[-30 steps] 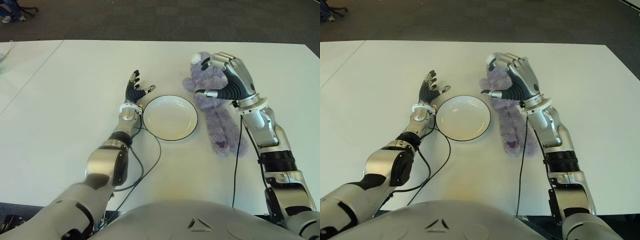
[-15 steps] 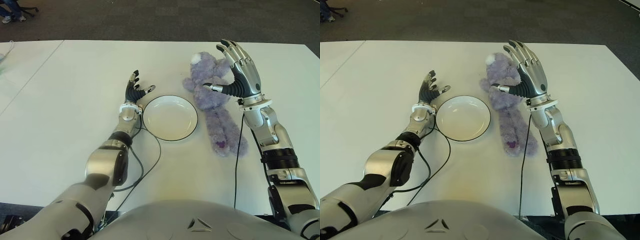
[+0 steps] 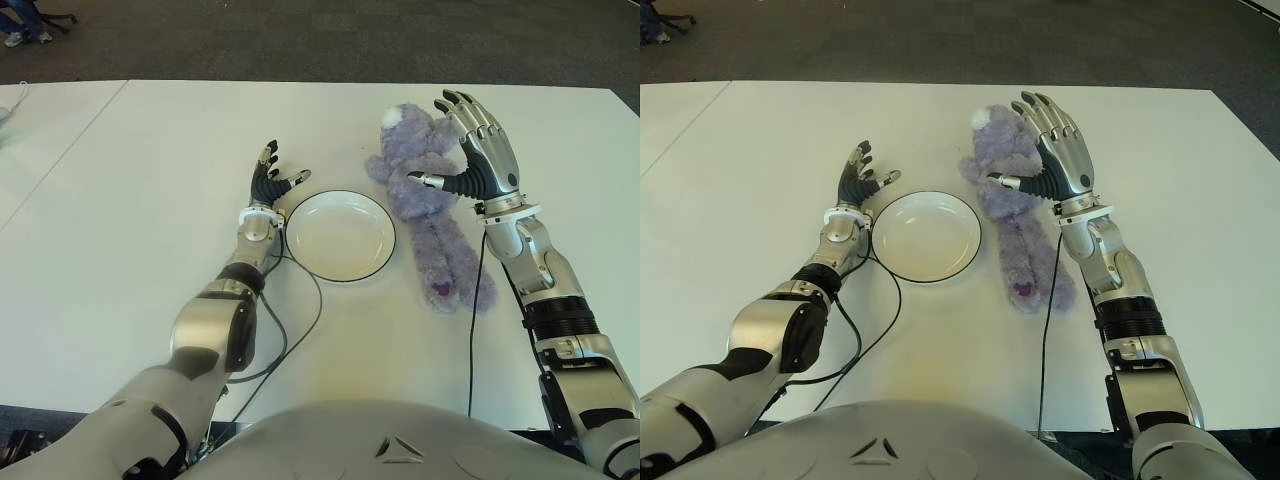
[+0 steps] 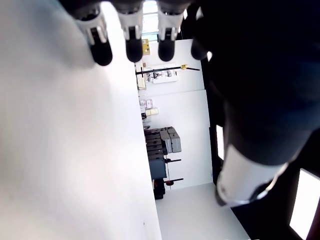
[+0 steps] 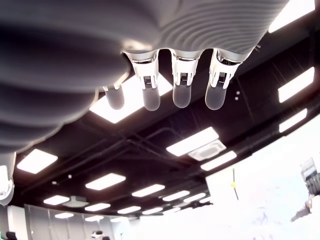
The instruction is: Put the doll into the plate.
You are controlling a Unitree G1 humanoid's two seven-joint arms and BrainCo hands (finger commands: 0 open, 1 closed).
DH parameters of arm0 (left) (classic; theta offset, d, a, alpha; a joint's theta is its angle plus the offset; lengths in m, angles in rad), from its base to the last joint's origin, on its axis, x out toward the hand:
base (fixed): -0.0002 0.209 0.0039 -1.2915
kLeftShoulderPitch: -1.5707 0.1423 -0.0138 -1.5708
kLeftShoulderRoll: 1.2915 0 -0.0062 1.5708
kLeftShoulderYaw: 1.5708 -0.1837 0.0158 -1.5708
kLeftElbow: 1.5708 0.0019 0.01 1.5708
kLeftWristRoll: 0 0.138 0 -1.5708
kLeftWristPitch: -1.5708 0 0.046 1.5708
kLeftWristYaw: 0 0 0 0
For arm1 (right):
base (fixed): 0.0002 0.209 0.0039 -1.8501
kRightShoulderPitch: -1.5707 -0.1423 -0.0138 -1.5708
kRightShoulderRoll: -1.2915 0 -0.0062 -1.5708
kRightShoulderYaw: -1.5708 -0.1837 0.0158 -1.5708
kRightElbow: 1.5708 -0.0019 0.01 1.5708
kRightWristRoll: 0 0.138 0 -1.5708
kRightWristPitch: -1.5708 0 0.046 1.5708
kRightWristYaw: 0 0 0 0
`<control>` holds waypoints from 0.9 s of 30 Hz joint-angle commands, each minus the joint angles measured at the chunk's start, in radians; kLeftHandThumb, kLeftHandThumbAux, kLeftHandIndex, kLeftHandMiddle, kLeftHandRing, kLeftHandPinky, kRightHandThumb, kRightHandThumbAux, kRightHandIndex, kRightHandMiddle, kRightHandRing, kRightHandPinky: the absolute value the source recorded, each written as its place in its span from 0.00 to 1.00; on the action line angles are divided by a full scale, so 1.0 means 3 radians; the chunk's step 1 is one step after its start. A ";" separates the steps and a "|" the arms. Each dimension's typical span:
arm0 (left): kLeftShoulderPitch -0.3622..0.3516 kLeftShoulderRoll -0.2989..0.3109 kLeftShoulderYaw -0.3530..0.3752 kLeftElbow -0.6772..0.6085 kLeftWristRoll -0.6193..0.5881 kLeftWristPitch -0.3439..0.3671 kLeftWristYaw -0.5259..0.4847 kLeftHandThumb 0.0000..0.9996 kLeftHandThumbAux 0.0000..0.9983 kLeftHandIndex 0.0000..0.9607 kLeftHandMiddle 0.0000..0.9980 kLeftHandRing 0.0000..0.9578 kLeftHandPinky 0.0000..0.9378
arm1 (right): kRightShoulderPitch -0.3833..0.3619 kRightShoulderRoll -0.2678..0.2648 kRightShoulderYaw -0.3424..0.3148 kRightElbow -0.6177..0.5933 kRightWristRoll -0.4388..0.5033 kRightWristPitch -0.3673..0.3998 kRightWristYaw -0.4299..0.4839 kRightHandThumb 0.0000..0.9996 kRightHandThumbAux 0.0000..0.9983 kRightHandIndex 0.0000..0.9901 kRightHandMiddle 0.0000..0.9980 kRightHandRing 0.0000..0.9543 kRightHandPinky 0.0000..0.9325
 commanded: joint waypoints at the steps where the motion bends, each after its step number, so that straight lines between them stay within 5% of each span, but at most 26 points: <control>1: 0.0581 -0.0160 -0.0018 0.0378 0.0017 0.0376 -0.0076 0.00 0.81 0.07 0.07 0.07 0.11 | -0.0049 -0.0055 0.0085 0.0185 -0.0036 -0.0016 -0.0093 0.12 0.43 0.00 0.00 0.00 0.00; 23: 0.0581 -0.0167 -0.0043 0.0376 0.0031 0.0374 -0.0052 0.00 0.78 0.05 0.05 0.06 0.08 | 0.0092 0.0009 0.0434 0.0827 -0.0102 -0.0121 -0.0609 0.24 0.45 0.01 0.00 0.00 0.00; 27: 0.0579 -0.0170 -0.0035 0.0377 0.0022 0.0391 -0.0042 0.00 0.80 0.06 0.06 0.06 0.10 | 0.0106 0.0017 0.0495 0.0923 -0.0072 -0.0089 -0.0619 0.24 0.46 0.01 0.00 0.00 0.06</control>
